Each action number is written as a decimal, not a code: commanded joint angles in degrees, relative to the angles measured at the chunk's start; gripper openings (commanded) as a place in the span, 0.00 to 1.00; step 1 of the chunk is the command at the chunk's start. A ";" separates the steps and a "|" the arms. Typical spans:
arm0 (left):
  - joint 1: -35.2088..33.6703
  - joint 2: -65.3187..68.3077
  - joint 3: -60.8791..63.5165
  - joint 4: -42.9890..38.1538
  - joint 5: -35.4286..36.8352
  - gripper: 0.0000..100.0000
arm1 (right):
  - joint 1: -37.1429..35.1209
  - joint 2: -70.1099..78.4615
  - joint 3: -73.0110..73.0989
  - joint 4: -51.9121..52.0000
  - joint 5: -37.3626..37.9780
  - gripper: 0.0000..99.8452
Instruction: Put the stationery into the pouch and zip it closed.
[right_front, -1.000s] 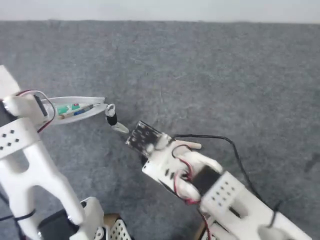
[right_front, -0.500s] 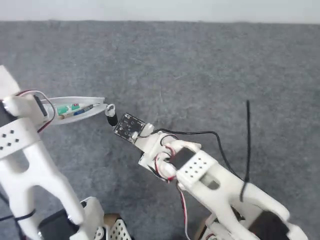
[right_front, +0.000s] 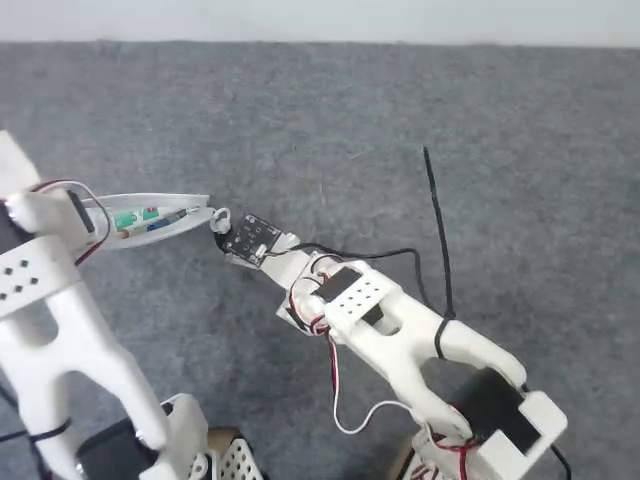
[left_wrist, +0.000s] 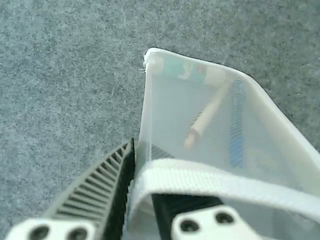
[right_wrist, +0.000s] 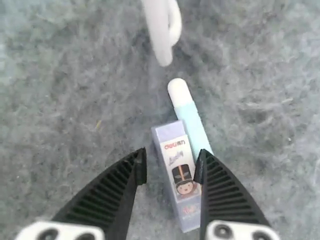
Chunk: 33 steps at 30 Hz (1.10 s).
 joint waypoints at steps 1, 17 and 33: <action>-0.44 -0.88 -0.92 -1.85 0.70 0.01 | 0.57 -0.13 -3.16 -0.92 1.41 0.15; -1.93 -0.88 -0.92 -1.85 0.70 0.01 | -1.27 5.67 -4.84 3.03 1.41 0.15; -1.93 -0.88 -0.92 -1.67 0.62 0.01 | -0.92 3.56 -7.30 9.98 1.41 0.01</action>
